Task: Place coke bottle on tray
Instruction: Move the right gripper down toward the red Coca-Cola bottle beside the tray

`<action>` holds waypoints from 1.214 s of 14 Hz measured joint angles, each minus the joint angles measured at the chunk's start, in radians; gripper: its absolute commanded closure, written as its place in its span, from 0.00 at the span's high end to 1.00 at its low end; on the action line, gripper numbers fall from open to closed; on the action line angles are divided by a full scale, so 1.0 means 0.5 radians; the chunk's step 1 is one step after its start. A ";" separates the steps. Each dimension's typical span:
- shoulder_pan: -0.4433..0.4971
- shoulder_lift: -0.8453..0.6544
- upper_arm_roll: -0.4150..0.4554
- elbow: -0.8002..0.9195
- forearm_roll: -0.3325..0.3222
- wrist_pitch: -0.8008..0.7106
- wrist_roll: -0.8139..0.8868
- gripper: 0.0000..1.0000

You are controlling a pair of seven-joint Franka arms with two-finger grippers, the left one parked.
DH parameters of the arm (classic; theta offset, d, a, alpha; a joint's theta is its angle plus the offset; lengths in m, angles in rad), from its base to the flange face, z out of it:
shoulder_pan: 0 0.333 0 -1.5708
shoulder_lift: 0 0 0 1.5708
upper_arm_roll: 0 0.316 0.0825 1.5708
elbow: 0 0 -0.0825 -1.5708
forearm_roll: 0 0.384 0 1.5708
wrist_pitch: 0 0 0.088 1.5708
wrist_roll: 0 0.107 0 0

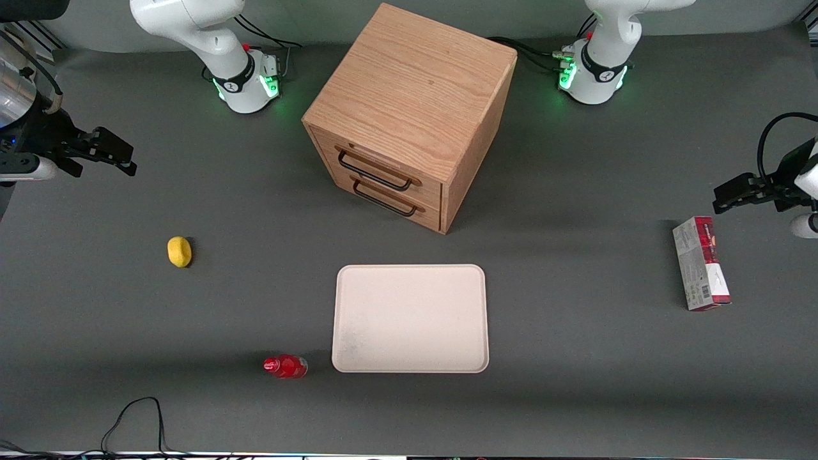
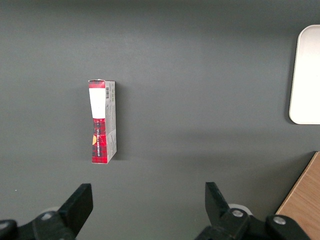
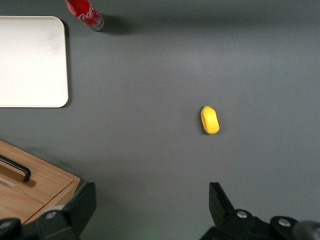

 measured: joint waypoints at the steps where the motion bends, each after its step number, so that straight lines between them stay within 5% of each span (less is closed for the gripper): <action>1: -0.001 0.000 0.000 0.009 0.007 -0.004 0.000 1.00; 5: -0.005 0.033 0.052 0.020 0.015 0.051 0.093 1.00; 8: -0.004 0.206 0.165 0.029 0.022 0.417 0.272 1.00; 17: -0.123 1.627 0.543 1.293 0.023 0.636 0.409 1.00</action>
